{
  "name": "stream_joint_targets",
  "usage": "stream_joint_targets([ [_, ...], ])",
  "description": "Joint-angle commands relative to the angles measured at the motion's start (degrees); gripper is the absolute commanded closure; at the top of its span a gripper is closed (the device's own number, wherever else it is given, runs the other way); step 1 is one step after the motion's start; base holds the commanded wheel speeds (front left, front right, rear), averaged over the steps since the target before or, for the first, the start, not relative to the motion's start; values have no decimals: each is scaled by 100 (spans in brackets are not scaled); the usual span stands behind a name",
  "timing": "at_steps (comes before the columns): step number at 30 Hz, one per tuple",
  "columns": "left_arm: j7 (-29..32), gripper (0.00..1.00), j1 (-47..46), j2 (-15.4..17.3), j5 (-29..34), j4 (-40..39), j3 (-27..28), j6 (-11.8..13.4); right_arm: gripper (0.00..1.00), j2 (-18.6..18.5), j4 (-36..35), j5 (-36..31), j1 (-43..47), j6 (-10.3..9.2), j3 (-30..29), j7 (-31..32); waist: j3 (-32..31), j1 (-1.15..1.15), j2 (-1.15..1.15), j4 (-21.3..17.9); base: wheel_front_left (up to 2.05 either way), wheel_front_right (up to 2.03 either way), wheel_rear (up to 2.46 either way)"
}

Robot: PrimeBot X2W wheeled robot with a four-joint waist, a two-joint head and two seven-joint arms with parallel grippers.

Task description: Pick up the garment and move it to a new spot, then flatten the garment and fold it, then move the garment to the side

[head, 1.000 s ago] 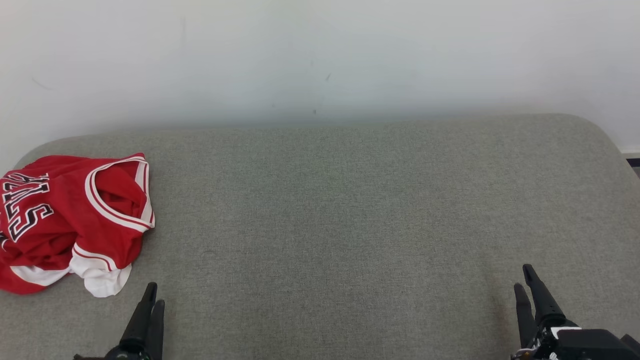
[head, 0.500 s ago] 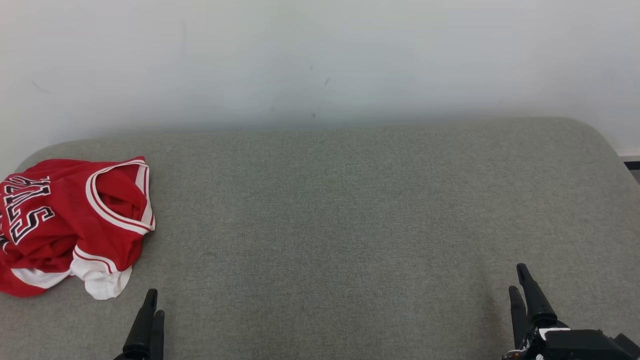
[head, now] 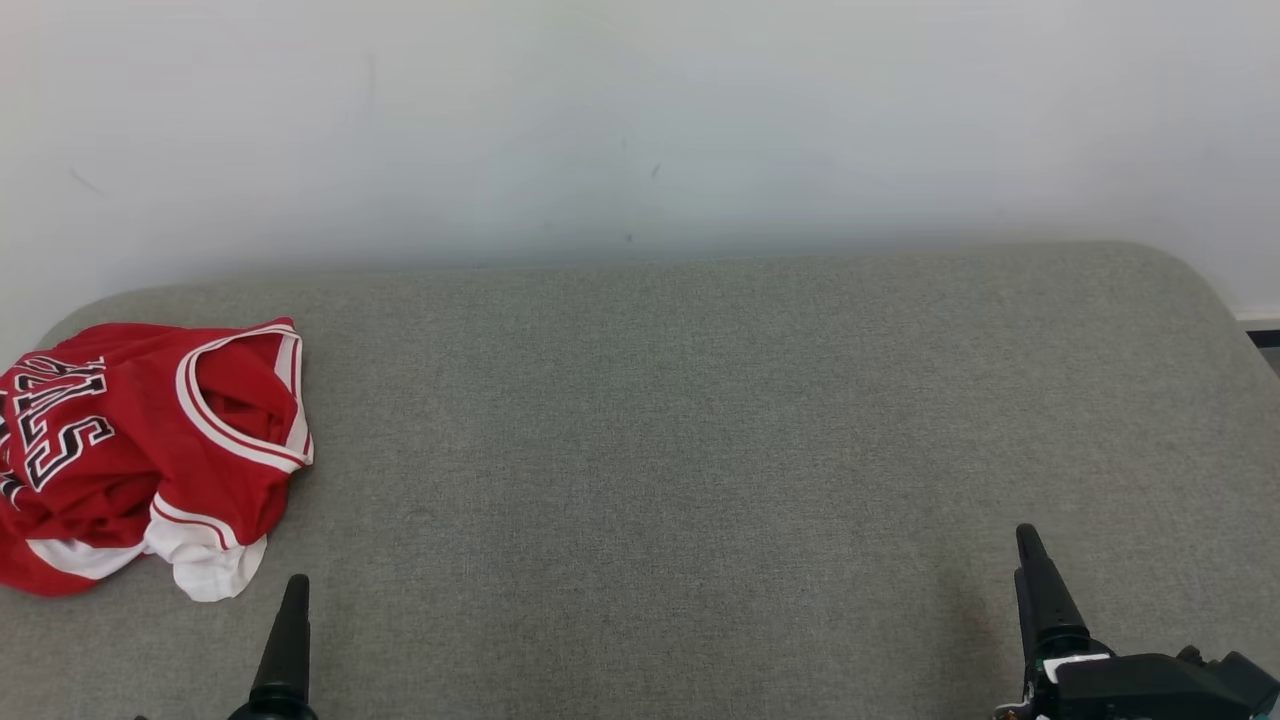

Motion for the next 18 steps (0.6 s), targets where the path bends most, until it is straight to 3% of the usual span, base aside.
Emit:
stream_joint_targets([
  [1,-57,0,-10,36,245,-123,0,16,0,-21,-66,-288,-119,-3,39,-61,-6,0,0,1,0,0,0],
  [18,-399,0,108,49,2051,-228,-261,223,0,-25,7,-2465,-141,-4,247,-403,-60,0,0,19,0,0,0],
])
